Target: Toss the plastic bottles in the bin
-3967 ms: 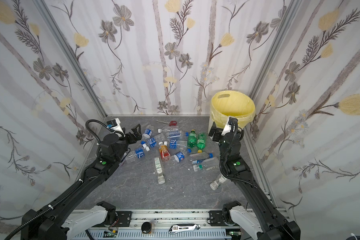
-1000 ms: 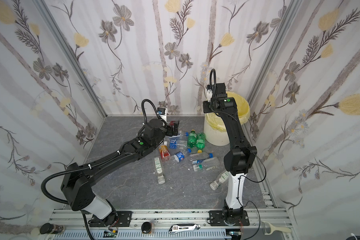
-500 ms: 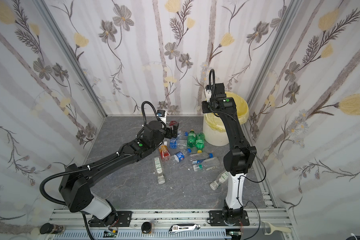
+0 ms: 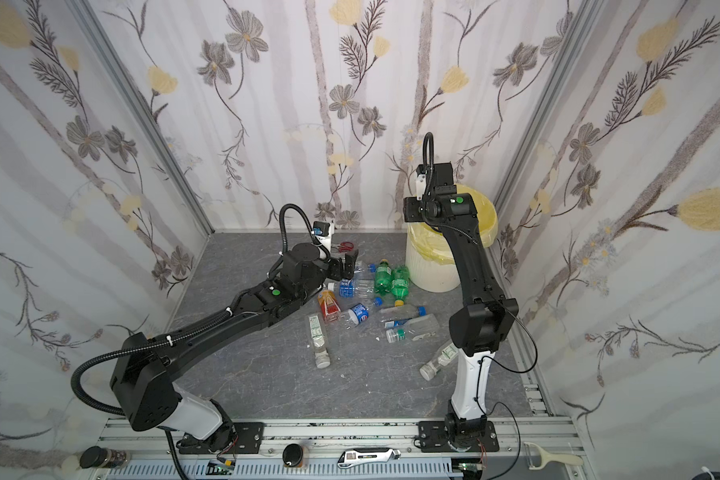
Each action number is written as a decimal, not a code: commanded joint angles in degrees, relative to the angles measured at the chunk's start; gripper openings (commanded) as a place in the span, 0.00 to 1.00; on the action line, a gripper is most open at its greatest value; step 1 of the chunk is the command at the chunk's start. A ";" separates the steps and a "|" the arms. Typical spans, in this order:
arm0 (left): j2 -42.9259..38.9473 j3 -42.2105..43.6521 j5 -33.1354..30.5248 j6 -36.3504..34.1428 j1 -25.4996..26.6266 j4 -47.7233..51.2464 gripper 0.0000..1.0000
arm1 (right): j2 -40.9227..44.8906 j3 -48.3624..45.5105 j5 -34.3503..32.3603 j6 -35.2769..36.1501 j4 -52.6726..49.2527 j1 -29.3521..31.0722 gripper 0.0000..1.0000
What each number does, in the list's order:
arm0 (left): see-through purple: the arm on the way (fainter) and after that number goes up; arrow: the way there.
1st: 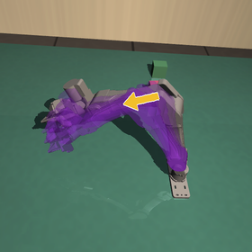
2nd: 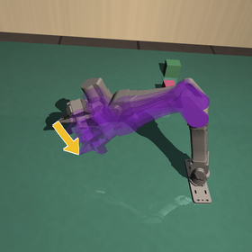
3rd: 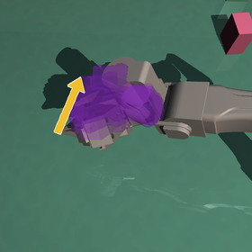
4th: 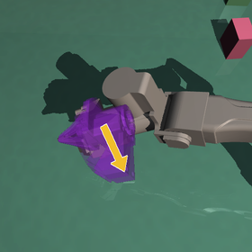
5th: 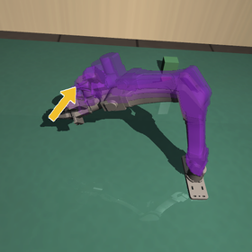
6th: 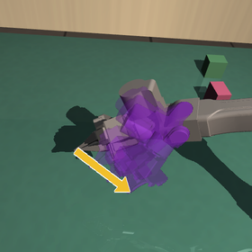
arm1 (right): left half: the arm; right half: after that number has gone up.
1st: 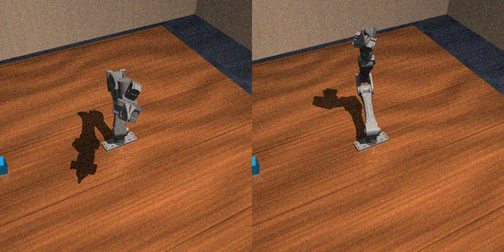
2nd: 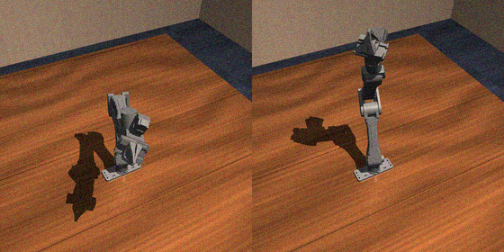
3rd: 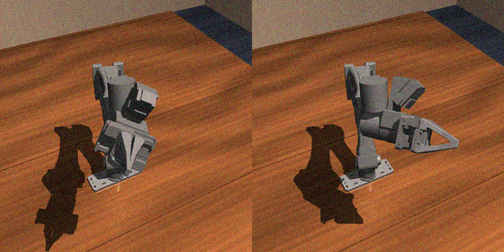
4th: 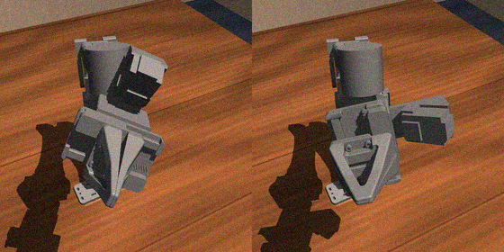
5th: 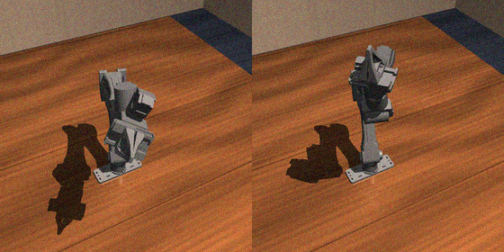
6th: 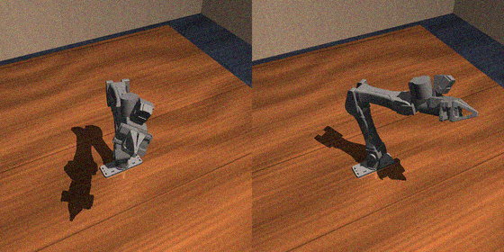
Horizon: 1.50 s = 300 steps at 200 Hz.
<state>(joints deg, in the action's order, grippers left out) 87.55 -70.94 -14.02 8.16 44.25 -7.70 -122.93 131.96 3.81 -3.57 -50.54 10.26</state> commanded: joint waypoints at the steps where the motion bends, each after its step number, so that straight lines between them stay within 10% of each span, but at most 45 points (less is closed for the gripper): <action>1: -0.56 0.27 1.54 0.67 -0.07 -0.29 1.00 | 1.78 0.21 -2.86 -1.67 2.92 0.01 0.71; 72: -2.79 1.83 2.36 2.01 -0.11 0.54 1.00 | 9.92 -5.51 -11.77 -6.67 4.38 -0.36 0.99; 210: -1.44 2.38 11.63 7.42 0.80 0.85 1.00 | 46.81 -58.26 -29.68 -26.75 17.64 -2.00 1.00; 300: 1.92 2.42 15.03 6.35 3.78 0.95 1.00 | 57.41 -90.45 -24.12 -38.77 27.34 -1.99 1.00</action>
<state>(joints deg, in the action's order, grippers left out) 88.44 -68.47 0.05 15.49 47.18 -6.20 -64.29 46.22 -22.46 -36.49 -27.92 8.23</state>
